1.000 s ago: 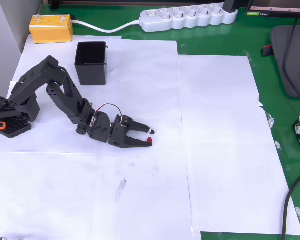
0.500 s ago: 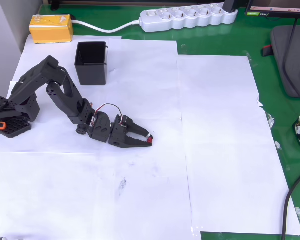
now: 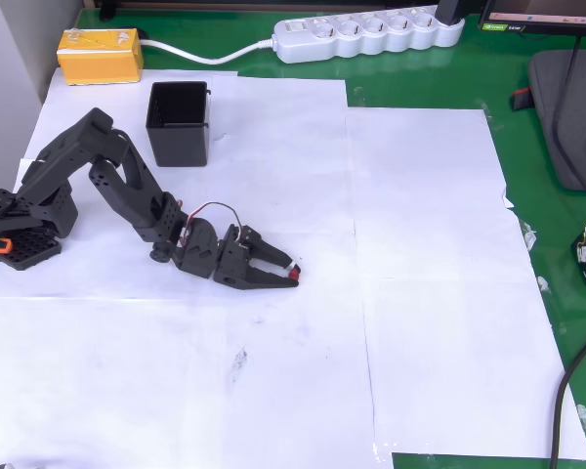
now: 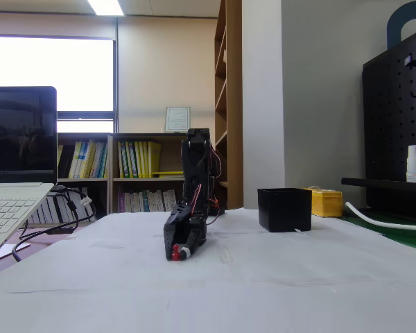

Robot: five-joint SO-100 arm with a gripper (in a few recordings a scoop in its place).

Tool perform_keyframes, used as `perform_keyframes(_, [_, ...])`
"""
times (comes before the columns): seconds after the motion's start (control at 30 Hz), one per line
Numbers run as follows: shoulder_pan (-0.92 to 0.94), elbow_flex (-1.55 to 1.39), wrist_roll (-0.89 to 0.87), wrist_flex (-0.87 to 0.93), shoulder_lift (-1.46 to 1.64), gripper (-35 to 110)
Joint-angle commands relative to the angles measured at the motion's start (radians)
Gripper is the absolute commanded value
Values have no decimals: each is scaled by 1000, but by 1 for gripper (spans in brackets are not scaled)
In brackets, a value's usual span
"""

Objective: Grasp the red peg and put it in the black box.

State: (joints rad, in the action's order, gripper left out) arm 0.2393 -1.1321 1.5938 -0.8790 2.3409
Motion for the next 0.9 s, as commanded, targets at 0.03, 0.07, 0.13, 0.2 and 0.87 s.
perform_keyframes(0.03, [3,-114,-40,430,-236,0])
perform_keyframes(0.07, [0,-164,-61,541,-265,0])
perform_keyframes(0.13, [-5,-301,-91,810,-296,0])
perform_keyframes(0.2, [-8,-454,-129,1083,-308,0])
perform_keyframes(0.87, [-215,-1037,-520,2309,-482,0])
